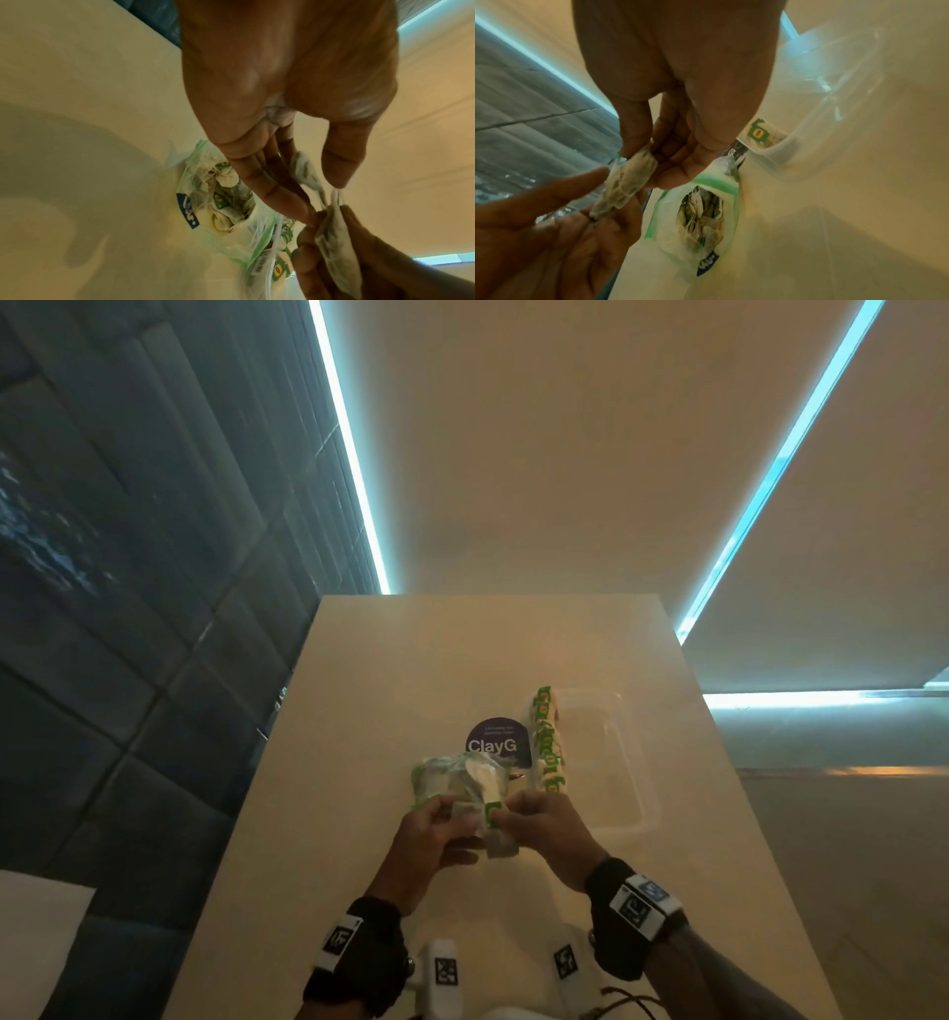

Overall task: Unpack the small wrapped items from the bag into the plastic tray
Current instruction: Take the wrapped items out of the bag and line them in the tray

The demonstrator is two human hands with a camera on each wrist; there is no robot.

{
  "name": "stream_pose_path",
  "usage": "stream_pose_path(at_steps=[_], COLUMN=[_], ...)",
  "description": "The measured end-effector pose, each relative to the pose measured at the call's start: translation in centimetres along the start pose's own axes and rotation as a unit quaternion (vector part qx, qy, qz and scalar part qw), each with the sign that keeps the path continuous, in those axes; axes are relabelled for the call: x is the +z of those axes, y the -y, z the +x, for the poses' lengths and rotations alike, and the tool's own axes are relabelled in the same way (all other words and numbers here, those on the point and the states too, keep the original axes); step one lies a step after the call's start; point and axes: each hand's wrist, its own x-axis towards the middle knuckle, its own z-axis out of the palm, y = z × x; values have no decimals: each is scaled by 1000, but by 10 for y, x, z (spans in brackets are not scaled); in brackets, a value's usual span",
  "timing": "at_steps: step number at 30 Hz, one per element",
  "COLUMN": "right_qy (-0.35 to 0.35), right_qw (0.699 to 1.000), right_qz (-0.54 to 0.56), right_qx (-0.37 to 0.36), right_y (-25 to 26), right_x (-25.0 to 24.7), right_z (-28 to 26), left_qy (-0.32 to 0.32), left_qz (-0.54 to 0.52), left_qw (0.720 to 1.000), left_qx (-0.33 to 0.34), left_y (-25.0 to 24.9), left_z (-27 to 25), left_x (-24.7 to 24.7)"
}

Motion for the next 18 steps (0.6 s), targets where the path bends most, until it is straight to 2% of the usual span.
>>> stream_pose_path(at_steps=[3, 5, 7, 10, 13, 16, 18], right_qy=[12, -1, -12, 40, 75, 57, 33], right_qw=[999, 1000, 998, 991, 987, 989, 992], right_qz=[-31, 3, 61, 116, 125, 113, 108], right_qx=[-16, -18, 1, 53, 74, 72, 56], right_y=[4, 4, 5, 5, 6, 6, 5], right_x=[-2, -5, -8, -13, -10, -4, -1], right_z=[-1, 1, 1, -3, -6, -3, -1], left_qy=[-9, -30, -54, -77, -91, -106, -109], left_qz=[15, -8, -33, -31, -8, 79, 100], left_qw=[1000, 999, 998, 994, 991, 982, 978], left_qx=[3, 10, 28, 67, 96, 137, 146], left_y=[-1, -2, -2, -2, 0, 2, 3], left_z=[2, 2, 1, 0, -2, -1, -1], left_x=[-1, 0, 1, 5, 10, 13, 13])
